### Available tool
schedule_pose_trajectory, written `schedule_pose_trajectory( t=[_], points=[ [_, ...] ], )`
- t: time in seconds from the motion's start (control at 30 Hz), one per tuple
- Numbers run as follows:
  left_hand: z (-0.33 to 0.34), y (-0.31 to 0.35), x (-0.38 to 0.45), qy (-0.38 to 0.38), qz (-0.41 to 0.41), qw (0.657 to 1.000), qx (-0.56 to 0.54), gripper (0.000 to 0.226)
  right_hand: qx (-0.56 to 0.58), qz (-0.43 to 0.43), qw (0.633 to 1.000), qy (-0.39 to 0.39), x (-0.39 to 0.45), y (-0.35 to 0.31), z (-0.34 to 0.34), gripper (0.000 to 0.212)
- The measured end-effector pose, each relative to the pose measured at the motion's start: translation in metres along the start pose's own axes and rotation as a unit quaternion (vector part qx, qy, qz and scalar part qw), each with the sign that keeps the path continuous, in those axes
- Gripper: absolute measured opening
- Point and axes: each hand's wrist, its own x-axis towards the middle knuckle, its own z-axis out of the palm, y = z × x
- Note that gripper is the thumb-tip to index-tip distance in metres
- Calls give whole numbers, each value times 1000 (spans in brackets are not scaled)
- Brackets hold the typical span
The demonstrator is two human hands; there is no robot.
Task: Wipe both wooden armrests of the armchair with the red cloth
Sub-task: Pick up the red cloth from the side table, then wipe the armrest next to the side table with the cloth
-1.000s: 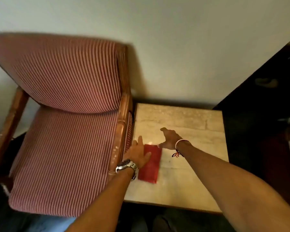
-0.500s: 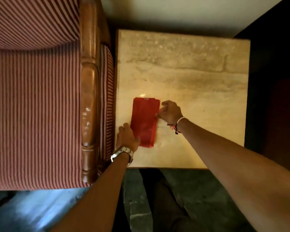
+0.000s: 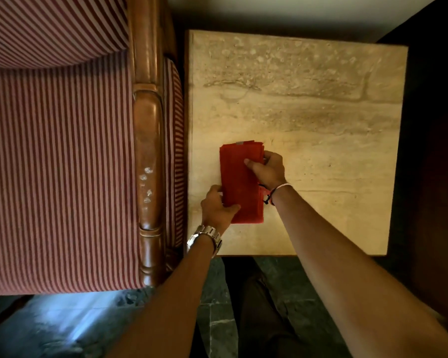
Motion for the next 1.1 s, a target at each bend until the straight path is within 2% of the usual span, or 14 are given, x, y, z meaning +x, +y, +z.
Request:
schedule_pose_trajectory(
  t=[0.1,0.3,0.47,0.6,0.67,0.77,0.87,0.93,0.97,1.03,1.1],
  points=[
    [-2,9,-12,-1,34,999,-20,59,61,-7,998,-14,-12,-7,-14,31],
    [-40,31,-53,-14,85,994,-60,58,160,-85,982,-52,-55,-40,-39,32],
    [-109,31,-90,47,142,989,3,47,193,-140,963,-123,-102,-81,-25,23],
    [-171,16,-102,102,128,986,43,42,139,-187,963,-137,-126,-107,16,29],
    [-188,7,-95,96,112,988,42,41,79,-207,968,-117,-130,-116,39,29],
    [-201,-7,-82,89,102,989,60,41,31,-189,976,-100,-131,-117,71,31],
    [-214,-23,-71,84,97,990,62,47,-41,-189,980,-45,-139,-112,92,40],
    [-226,-37,-63,98,111,987,66,57,-128,-234,961,75,-152,-106,107,54],
    [-233,-44,-56,110,137,982,70,60,-152,-279,936,152,-158,-104,115,59],
    [-240,-50,-41,143,207,964,84,60,-149,-385,870,268,-176,-99,127,53],
    [-247,-57,-7,184,282,927,166,58,-181,-459,826,272,-184,-87,152,47]
  ],
)
